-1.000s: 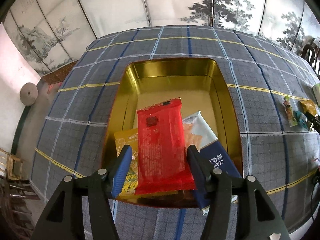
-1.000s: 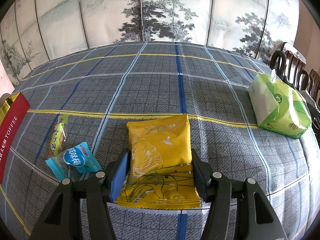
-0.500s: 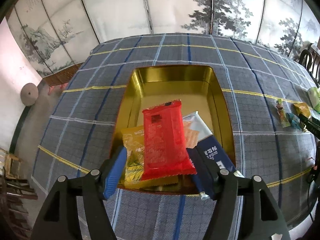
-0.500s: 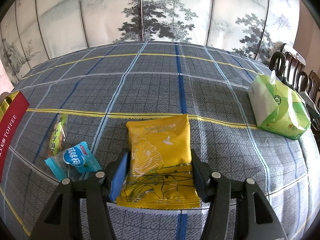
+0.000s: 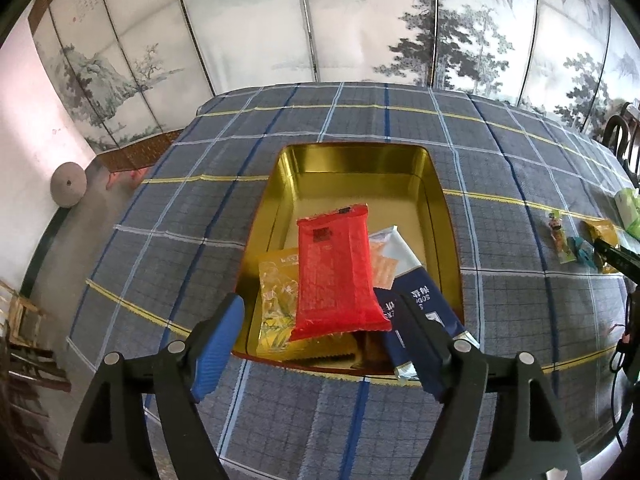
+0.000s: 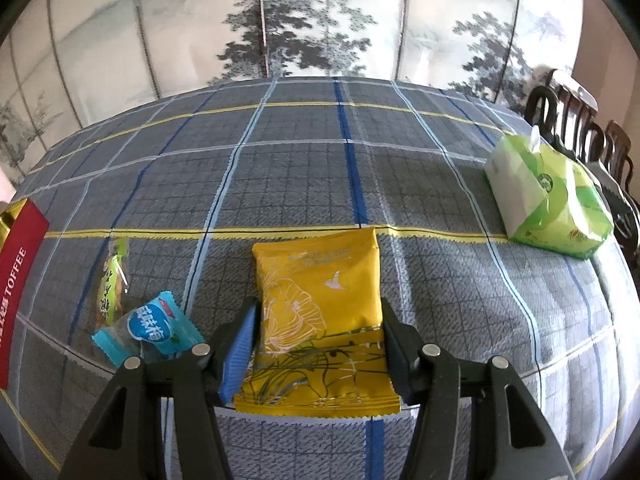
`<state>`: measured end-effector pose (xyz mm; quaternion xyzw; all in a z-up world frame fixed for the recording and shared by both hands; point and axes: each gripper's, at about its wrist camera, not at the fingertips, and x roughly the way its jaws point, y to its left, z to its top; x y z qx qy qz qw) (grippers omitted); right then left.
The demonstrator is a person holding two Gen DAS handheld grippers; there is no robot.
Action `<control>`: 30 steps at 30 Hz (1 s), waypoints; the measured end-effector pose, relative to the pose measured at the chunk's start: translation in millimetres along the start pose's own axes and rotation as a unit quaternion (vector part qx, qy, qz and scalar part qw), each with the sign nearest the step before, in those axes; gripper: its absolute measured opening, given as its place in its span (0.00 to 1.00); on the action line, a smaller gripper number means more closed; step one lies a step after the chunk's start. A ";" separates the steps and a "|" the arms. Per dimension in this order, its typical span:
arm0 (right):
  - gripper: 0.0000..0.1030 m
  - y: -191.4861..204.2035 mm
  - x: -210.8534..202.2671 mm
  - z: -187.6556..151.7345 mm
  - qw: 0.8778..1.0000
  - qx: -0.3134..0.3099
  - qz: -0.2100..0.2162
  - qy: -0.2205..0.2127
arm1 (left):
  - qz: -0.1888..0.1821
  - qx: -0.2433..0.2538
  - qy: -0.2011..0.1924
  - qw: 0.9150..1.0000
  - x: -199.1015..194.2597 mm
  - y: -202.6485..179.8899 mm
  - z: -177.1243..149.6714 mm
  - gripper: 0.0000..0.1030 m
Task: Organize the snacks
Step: 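Carry the red packet into the gold tin with the left tool and release it, then carry the yellow packet into the gold tin with the right tool and release it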
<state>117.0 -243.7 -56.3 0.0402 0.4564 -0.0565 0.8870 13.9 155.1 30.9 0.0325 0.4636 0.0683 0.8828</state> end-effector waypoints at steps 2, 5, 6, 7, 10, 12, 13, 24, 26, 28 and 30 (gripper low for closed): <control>0.56 0.5 -0.3 0.7 1.000 0.004 -0.007 0.002 | -0.003 0.000 0.000 1.000 -0.2 -0.3 -0.9 0.73; 0.56 5.3 -1.7 0.8 1.000 0.009 -0.012 0.004 | -0.004 -0.001 0.000 1.000 -0.7 -0.4 -2.4 0.74; 0.56 6.8 -2.0 0.7 1.000 0.008 -0.014 0.005 | -0.004 -0.002 -0.001 1.000 -1.2 -0.2 -3.0 0.74; 0.56 8.3 -3.2 0.3 1.000 0.007 -0.018 0.005 | -0.004 -0.002 -0.002 1.000 -2.0 0.0 -3.5 0.74; 0.55 11.9 -9.9 0.1 1.000 0.004 -0.022 0.002 | -0.002 -0.004 -0.004 1.000 -1.6 2.2 -4.5 0.78; 0.55 14.5 -15.8 1.3 1.000 0.006 -0.019 -0.001 | -0.004 -0.010 -0.003 1.000 -1.6 5.7 -5.8 0.79; 0.55 16.7 -21.2 2.8 1.000 0.004 -0.020 -0.006 | -0.006 -0.012 -0.003 1.000 -1.8 7.0 -6.2 0.79; 0.55 65.6 -65.2 11.9 0.999 -0.031 0.028 -0.032 | -0.001 -0.037 -0.002 0.999 -5.6 26.2 -11.8 0.82; 0.55 76.9 -69.1 9.7 0.998 -0.037 0.043 -0.031 | 0.002 -0.041 -0.003 0.999 -6.3 30.1 -12.6 0.83; 0.55 90.7 -73.6 5.2 0.997 -0.044 0.057 -0.029 | 0.002 -0.049 -0.002 0.999 -6.5 34.7 -13.7 0.83; 0.55 107.8 -78.4 0.4 0.995 -0.060 0.074 -0.025 | 0.002 -0.057 -0.001 0.998 -6.6 39.1 -14.8 0.84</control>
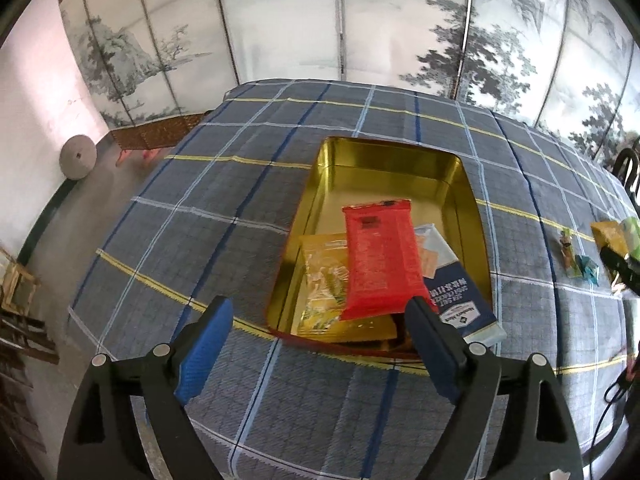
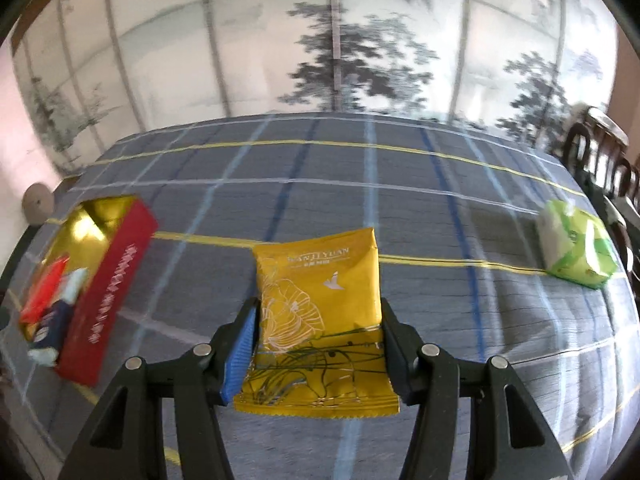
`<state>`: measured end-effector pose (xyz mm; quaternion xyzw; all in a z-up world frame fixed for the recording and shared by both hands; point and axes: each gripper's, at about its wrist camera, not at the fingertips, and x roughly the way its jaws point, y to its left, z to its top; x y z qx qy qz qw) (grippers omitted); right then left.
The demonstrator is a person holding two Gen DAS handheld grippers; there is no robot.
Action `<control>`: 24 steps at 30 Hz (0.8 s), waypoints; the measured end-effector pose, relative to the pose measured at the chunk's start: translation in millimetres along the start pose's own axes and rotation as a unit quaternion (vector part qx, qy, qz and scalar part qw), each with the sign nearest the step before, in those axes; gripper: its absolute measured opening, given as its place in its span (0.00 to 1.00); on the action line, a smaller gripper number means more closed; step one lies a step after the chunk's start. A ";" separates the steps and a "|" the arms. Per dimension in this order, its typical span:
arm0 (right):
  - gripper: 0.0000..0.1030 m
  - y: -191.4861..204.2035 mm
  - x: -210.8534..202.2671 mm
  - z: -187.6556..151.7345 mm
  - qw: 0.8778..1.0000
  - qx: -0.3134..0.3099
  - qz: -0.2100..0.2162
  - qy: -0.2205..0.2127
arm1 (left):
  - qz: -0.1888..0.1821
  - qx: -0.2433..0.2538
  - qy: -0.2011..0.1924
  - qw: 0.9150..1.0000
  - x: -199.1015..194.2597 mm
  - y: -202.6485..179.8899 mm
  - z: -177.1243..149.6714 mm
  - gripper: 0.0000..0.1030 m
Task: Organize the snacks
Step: 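Carry the yellow packet into the gold tin with the right tool and release it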
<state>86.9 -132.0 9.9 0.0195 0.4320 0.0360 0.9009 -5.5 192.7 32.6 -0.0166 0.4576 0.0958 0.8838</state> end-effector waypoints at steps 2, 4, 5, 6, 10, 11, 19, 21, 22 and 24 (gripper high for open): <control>0.55 18.7 -3.1 -2.1 1.000 -0.014 0.014 0.003 | 0.001 -0.006 0.002 1.000 -0.1 3.8 -0.6 0.84; 0.55 39.2 -5.3 -4.9 0.999 -0.031 0.032 0.006 | 0.000 -0.010 0.002 1.000 -0.7 5.9 -1.4 0.84; 0.55 48.3 -6.3 -6.2 0.998 -0.040 0.039 0.007 | -0.001 -0.011 0.001 1.000 -1.1 7.1 -1.7 0.84; 0.55 59.1 -6.9 -7.5 0.998 -0.049 0.046 0.009 | 0.000 -0.012 0.001 1.000 -1.7 8.4 -1.8 0.84; 0.55 93.4 -10.6 -12.7 0.994 -0.074 0.075 0.014 | 0.001 -0.017 0.002 1.000 -3.2 12.5 -2.2 0.84; 0.55 102.5 -11.4 -13.7 0.993 -0.081 0.082 0.013 | 0.000 -0.019 0.003 1.000 -3.3 14.2 -2.6 0.84; 0.55 148.1 -9.9 -19.9 0.987 -0.112 0.110 0.026 | 0.002 -0.035 0.003 0.999 -6.1 29.6 -5.0 0.84; 0.55 155.3 -9.8 -22.6 0.986 -0.114 0.116 0.031 | 0.003 -0.042 0.004 0.999 -6.6 34.7 -5.3 0.84; 0.55 159.0 -10.3 -24.2 0.985 -0.117 0.120 0.033 | 0.003 -0.044 0.004 0.999 -6.9 36.7 -5.4 0.84; 0.55 168.0 -10.1 -25.7 0.984 -0.125 0.124 0.036 | 0.002 -0.047 0.004 0.999 -7.4 41.1 -6.3 0.84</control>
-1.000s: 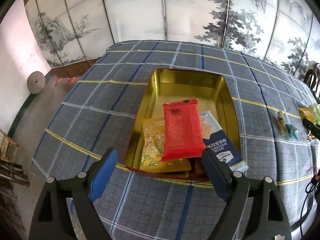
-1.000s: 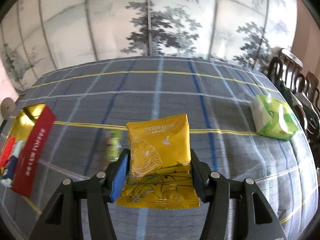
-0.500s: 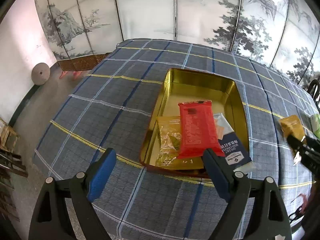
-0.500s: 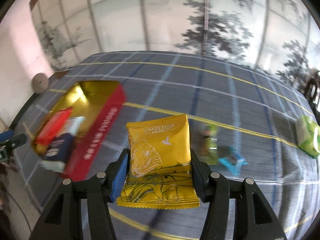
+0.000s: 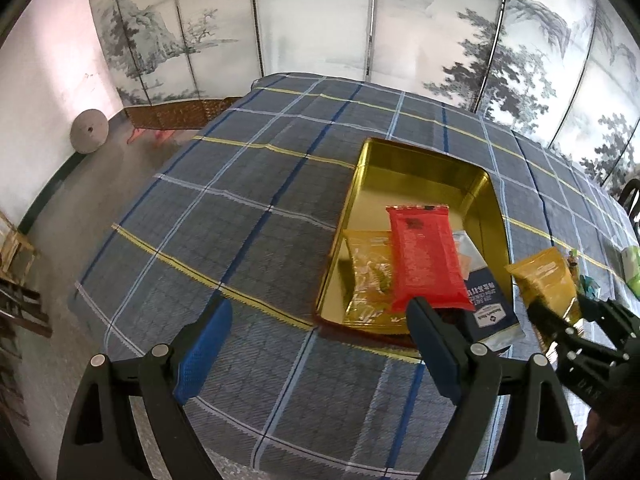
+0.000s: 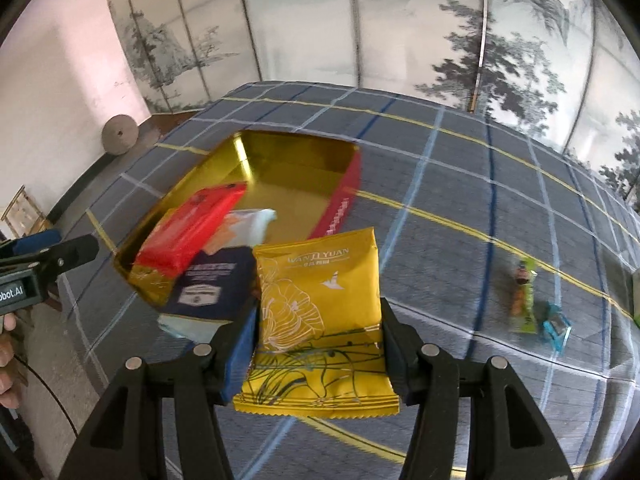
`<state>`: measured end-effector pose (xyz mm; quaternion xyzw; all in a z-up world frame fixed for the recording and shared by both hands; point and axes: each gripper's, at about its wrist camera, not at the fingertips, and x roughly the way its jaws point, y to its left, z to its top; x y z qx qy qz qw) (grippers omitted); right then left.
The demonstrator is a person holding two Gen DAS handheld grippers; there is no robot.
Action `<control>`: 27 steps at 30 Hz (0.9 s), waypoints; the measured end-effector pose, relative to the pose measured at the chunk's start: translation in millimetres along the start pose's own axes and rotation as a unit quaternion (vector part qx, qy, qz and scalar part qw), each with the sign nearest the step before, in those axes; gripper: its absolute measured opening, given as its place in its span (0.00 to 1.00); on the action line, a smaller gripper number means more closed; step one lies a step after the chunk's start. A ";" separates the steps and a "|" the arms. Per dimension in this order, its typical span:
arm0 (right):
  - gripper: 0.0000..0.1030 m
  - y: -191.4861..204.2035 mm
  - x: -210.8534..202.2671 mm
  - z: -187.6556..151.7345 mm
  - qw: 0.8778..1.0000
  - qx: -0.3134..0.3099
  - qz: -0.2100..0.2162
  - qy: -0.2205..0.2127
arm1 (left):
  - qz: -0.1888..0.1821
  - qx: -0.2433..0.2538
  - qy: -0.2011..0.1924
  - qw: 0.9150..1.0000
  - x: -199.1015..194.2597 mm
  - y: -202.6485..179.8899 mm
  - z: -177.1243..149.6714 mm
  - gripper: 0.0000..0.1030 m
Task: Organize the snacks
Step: 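Carry the yellow packet into the gold tin with the right tool and release it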
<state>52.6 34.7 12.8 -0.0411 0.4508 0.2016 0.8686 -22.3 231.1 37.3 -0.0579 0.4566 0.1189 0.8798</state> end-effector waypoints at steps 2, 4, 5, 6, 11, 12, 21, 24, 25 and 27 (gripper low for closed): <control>0.55 7.6 1.7 -0.1 1.000 -0.006 0.003 0.003 | 0.001 -0.002 0.001 1.000 0.3 2.6 -0.9 0.84; 0.55 14.9 4.1 0.5 1.000 -0.011 0.003 0.004 | 0.001 -0.006 0.002 1.000 0.6 5.4 -2.3 0.84; 0.55 17.2 5.4 1.8 1.000 -0.010 0.006 0.005 | 0.001 -0.009 0.003 1.000 1.2 7.9 -3.0 0.84; 0.55 20.0 7.5 3.0 1.000 -0.007 0.011 0.008 | 0.001 -0.010 0.004 1.000 1.9 9.7 -3.2 0.84; 0.55 33.7 14.9 7.3 1.000 -0.002 0.016 0.011 | 0.003 -0.021 0.008 1.000 3.6 20.0 -6.2 0.84; 0.55 35.9 16.4 8.6 1.000 0.000 0.017 0.011 | 0.003 -0.022 0.009 1.000 3.6 22.0 -6.8 0.84; 0.55 43.4 26.5 17.7 0.999 0.032 0.017 0.003 | 0.007 -0.032 0.012 0.999 3.7 33.1 -11.1 0.84; 0.55 45.6 27.9 20.0 1.000 0.028 0.010 0.001 | 0.005 -0.032 0.012 0.999 4.0 32.6 -11.1 0.84; 0.56 47.9 28.5 21.2 1.000 0.024 0.010 0.000 | 0.005 -0.032 0.013 0.999 4.3 32.3 -10.9 0.84; 0.57 48.7 28.5 20.9 0.999 0.027 0.019 0.001 | 0.004 -0.029 0.011 1.000 3.4 31.5 -11.7 0.84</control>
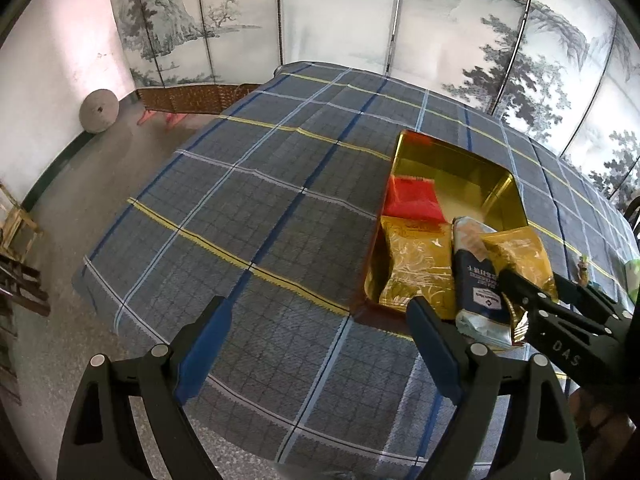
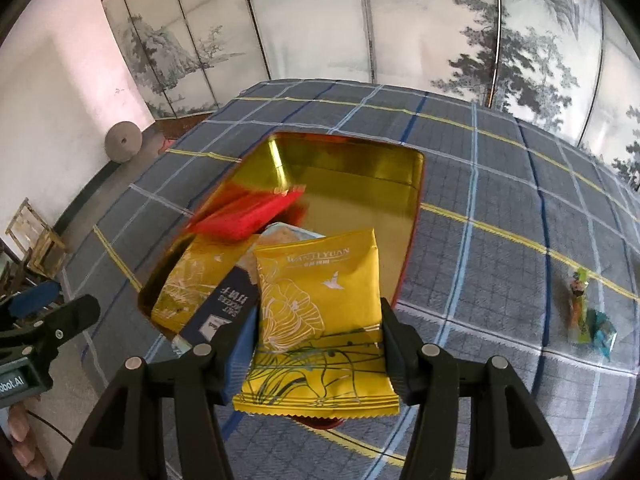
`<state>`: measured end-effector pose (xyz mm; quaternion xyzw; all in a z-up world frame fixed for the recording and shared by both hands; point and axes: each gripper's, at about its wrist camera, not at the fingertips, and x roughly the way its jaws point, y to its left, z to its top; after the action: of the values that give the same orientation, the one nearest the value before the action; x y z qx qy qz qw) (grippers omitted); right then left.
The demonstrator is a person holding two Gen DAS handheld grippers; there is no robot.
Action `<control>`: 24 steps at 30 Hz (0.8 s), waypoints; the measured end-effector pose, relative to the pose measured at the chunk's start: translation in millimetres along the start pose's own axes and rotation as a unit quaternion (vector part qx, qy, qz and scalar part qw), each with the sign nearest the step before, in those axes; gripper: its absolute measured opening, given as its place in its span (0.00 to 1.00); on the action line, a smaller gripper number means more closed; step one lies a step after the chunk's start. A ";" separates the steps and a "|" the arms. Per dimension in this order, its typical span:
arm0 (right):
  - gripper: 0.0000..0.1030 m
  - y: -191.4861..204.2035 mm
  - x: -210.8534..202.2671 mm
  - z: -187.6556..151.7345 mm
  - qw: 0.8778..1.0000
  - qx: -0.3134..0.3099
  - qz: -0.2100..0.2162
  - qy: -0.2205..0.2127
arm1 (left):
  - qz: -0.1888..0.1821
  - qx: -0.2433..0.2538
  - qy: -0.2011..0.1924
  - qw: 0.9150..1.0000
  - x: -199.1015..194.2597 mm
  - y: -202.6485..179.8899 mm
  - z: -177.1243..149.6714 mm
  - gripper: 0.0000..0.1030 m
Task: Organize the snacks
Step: 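Carry the yellow packet into the gold tin with the right tool and release it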
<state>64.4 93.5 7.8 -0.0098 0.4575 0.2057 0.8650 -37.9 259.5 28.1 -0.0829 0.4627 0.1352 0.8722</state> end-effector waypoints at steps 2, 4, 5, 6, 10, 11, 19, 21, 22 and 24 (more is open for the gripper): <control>0.57 1.6 -0.3 -0.6 1.000 -0.005 0.001 -0.001 | 0.002 0.001 0.000 1.000 -0.6 0.3 -1.0 0.84; 0.57 2.9 -1.4 -0.8 1.000 -0.010 0.001 -0.003 | 0.000 -0.001 0.000 1.000 -0.8 0.1 -1.1 0.84; 0.57 2.8 -1.4 -1.0 1.000 -0.010 0.001 -0.003 | 0.001 0.000 0.000 1.000 -0.6 0.2 -0.9 0.84; 0.57 2.4 -1.6 -1.5 1.000 -0.010 0.002 -0.002 | 0.000 0.001 0.000 1.000 -0.7 0.0 -1.1 0.84; 0.58 3.2 -3.9 -3.4 1.000 -0.019 0.007 0.000 | 0.002 0.003 -0.001 1.000 -1.6 -2.0 -1.2 0.84; 0.58 3.6 -5.2 -4.5 1.000 -0.020 0.007 -0.001 | 0.001 0.004 -0.001 1.000 -2.4 -3.0 -1.0 0.84; 0.61 3.8 -9.2 -9.5 0.999 -0.034 0.017 -0.003 | -0.002 0.014 -0.003 1.000 -7.2 -15.7 -0.6 0.84; 0.61 4.7 -8.5 -9.3 0.999 -0.036 0.023 -0.002 | -0.003 0.016 -0.003 1.000 -7.9 -18.8 -0.7 0.84; 0.61 4.7 -8.5 -9.2 0.999 -0.037 0.029 -0.002 | -0.003 0.017 -0.003 1.000 -8.2 -20.2 -1.1 0.84; 0.62 5.0 -8.1 -8.8 0.999 -0.037 0.031 0.000 | -0.003 0.020 -0.002 1.000 -8.6 -22.3 -1.5 0.84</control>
<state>51.6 93.5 9.9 -0.0278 0.4497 0.2495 0.8572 -36.7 236.6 34.8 -0.0670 0.4629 0.1234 0.8752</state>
